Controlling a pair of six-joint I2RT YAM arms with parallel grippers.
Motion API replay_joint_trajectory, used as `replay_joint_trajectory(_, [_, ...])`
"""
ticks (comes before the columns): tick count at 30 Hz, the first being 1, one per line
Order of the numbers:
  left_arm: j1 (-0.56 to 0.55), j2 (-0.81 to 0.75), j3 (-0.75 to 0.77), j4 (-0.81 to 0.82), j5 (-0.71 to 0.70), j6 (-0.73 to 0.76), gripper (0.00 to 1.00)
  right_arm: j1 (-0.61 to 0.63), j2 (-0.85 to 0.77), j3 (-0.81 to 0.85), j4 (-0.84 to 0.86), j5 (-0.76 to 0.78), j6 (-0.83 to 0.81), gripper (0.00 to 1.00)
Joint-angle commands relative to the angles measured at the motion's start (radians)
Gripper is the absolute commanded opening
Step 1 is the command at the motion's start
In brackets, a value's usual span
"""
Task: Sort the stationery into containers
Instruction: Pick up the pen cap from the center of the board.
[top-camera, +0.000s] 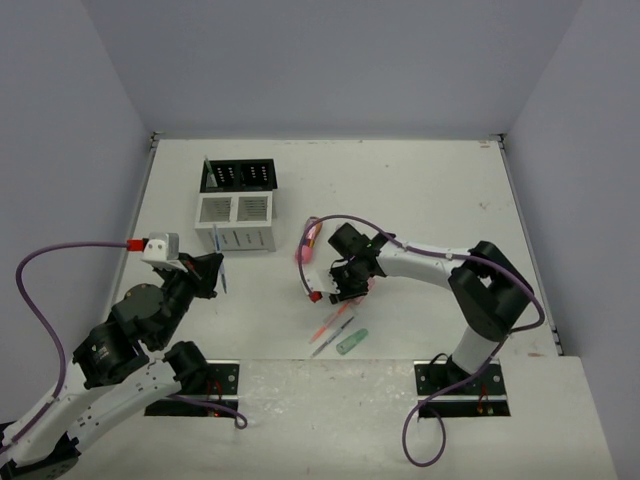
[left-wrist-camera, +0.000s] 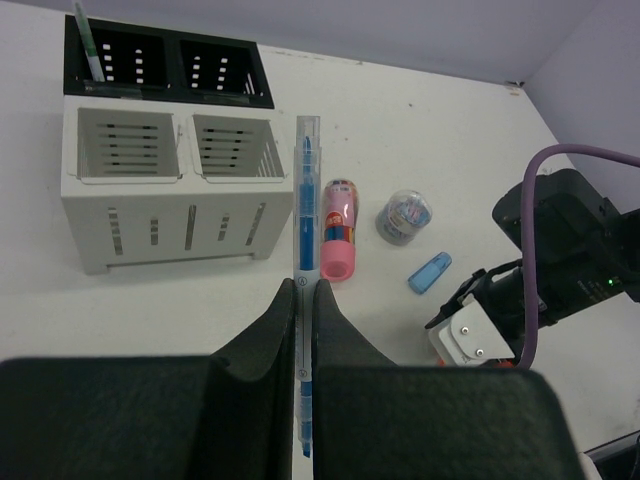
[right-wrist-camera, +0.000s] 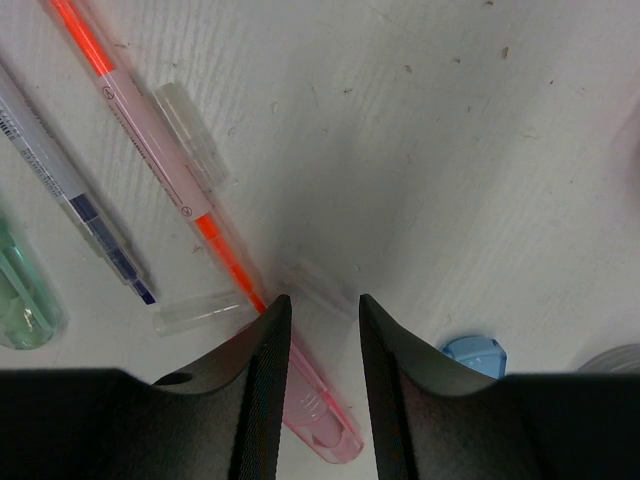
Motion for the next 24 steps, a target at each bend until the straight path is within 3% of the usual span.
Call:
replay_joint_trajectory(1, [0.000, 0.008, -0.002, 0.015, -0.008, 0.024, 0.00, 0.010, 0.013, 0.025, -0.007, -0.029, 0.002, 0.36])
replay_joint_trajectory(15, [0.000, 0.004, -0.002, 0.015, -0.009, 0.025, 0.00, 0.012, 0.062, 0.049, -0.011, -0.012, 0.008, 0.33])
replay_joint_trajectory(24, [0.000, 0.002, -0.002, 0.014, -0.008, 0.024, 0.00, 0.012, 0.096, 0.061, -0.027, 0.003, 0.012, 0.25])
